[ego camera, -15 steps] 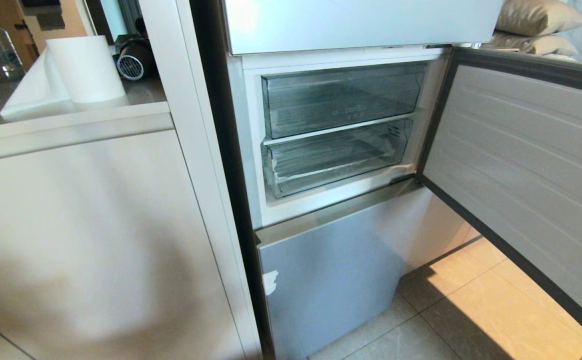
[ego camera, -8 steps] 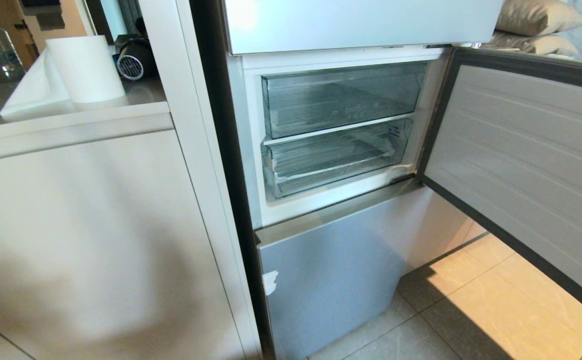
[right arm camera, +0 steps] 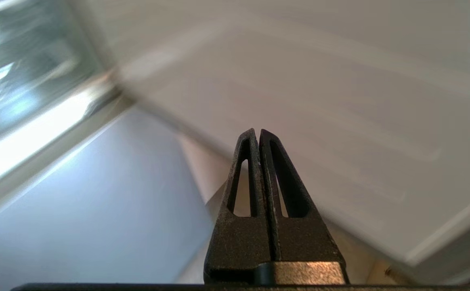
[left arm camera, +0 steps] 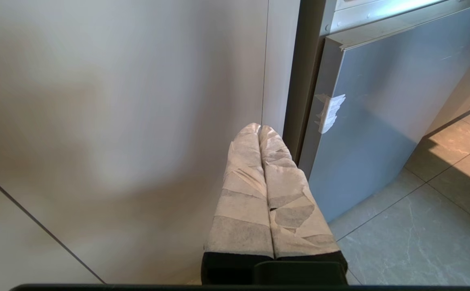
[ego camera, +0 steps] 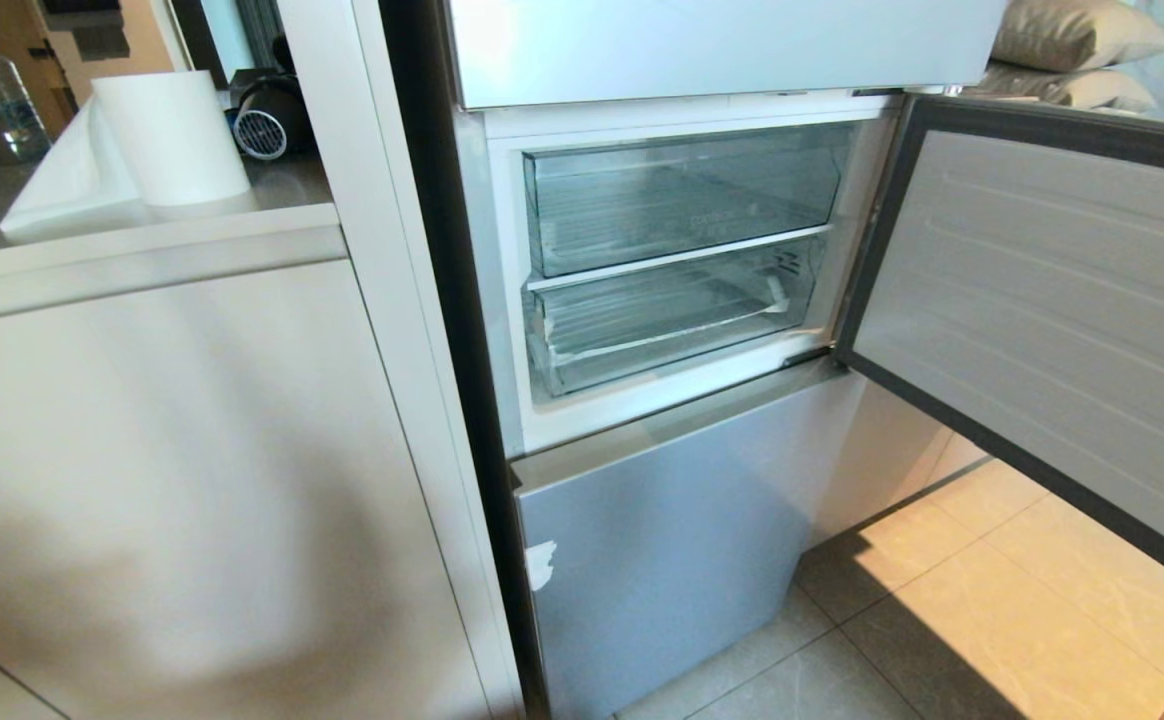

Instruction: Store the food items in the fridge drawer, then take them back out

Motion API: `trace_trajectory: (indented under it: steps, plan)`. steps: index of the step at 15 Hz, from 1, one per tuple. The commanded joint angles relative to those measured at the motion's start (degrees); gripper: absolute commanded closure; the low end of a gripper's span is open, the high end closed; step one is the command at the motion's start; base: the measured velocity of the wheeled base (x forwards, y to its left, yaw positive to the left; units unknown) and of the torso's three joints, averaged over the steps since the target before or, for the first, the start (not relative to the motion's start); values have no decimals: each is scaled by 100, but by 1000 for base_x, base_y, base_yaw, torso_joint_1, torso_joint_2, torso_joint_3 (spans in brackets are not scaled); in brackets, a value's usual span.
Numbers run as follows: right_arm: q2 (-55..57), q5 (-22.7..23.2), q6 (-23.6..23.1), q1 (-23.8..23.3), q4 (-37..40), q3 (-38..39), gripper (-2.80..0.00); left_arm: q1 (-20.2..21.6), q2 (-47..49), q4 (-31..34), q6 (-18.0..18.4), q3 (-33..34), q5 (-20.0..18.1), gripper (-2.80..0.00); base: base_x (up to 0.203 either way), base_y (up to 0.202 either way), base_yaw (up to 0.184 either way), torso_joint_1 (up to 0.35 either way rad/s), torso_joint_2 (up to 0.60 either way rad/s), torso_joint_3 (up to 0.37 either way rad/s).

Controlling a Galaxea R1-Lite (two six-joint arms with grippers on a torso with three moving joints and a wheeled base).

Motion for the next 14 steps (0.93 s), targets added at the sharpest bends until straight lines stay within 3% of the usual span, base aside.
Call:
trace_trajectory:
  steps: [1, 3, 6, 9, 11, 14]
  plan:
    - [-1087, 1012, -365, 24, -10, 723, 0, -6, 0, -1, -2, 0, 0, 0, 0, 0, 0, 0, 0, 0]
    - [-1843, 2216, -626, 31, 58, 1464, 0, -6, 0, -1, -2, 0, 0, 0, 0, 0, 0, 0, 0, 0]
    - [-2458, 3101, -768, 35, 478, 2208, 0, 2, 0, -1, -2, 0, 0, 0, 0, 0, 0, 0, 0, 0]
    - [-2953, 3274, -899, 289, 930, 2509, 0, 0, 0, -1, -2, 0, 0, 0, 0, 0, 0, 0, 0, 0]
    - [-3375, 3174, -1307, 653, 1205, 2945, 0, -2, 0, -1, -2, 0, 0, 0, 0, 0, 0, 0, 0, 0]
    - [-4428, 2840, -1491, 1188, 1762, 2920, 0, 2, 0, -1, -11, 0, 0, 0, 0, 0, 0, 0, 0, 0]
